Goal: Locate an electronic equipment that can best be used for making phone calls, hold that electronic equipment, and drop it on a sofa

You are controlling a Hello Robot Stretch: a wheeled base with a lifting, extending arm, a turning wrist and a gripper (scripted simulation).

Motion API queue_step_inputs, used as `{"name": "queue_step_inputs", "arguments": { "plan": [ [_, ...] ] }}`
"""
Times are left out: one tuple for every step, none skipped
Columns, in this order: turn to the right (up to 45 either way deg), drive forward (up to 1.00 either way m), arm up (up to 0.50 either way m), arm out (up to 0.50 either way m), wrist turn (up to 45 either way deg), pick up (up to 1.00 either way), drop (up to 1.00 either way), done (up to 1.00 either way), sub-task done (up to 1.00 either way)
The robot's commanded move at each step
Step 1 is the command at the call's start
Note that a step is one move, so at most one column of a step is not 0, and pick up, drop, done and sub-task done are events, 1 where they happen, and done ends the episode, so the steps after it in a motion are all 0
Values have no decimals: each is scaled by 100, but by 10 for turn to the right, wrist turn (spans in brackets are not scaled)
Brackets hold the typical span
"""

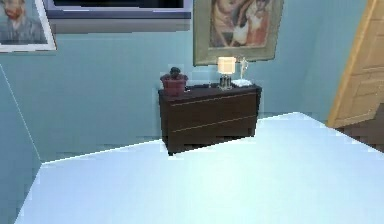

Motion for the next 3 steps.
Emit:
{"name": "queue_step_inputs", "arguments": {
  "plan": [
    [0,5,0,0,0,0,0,0,0],
    [-150,0,0,0,0,0,0,0,0],
    [0,100,0,0,0,0,0,0,0]
  ]
}}
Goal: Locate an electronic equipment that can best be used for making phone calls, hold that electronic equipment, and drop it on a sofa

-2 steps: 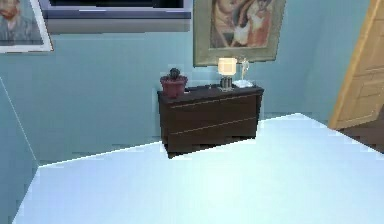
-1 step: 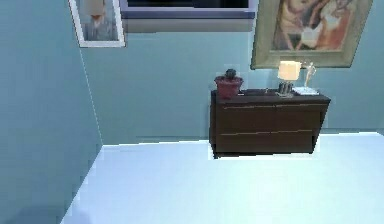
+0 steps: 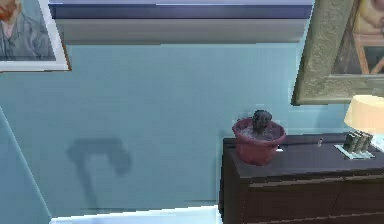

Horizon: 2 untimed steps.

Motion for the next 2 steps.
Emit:
{"name": "queue_step_inputs", "arguments": {
  "plan": [
    [0,30,0,0,0,0,0,0,0],
    [-450,0,0,0,0,0,0,0,0]
  ]
}}
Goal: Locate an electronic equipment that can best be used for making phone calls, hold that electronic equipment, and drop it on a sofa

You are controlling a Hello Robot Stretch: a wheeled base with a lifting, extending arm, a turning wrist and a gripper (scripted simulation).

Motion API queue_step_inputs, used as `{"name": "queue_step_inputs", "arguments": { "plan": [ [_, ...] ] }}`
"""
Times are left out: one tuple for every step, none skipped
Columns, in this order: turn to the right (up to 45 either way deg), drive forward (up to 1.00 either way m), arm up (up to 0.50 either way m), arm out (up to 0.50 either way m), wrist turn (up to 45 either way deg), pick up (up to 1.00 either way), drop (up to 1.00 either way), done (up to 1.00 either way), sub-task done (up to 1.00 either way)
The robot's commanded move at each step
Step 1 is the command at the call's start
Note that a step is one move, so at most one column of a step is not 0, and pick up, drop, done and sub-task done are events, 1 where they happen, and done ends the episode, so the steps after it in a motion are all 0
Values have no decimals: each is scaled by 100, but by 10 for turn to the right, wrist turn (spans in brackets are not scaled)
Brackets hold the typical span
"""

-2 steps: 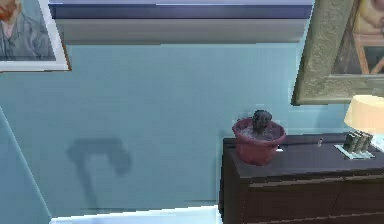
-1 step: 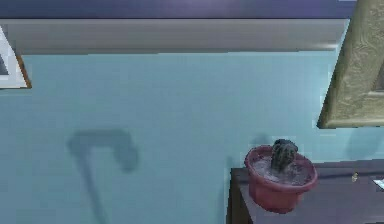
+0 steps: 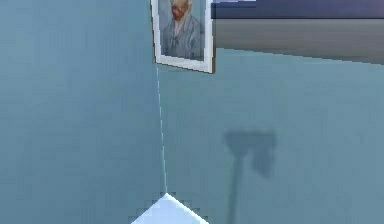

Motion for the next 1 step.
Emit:
{"name": "queue_step_inputs", "arguments": {
  "plan": [
    [-120,0,0,0,0,0,0,0,0]
  ]
}}
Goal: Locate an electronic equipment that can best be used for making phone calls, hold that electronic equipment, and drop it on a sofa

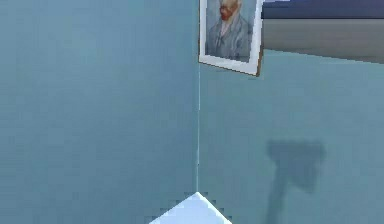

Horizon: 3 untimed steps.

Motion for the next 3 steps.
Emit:
{"name": "queue_step_inputs", "arguments": {
  "plan": [
    [450,0,0,0,0,0,0,0,0],
    [450,0,0,0,0,0,0,0,0],
    [390,0,0,0,0,0,0,0,0]
  ]
}}
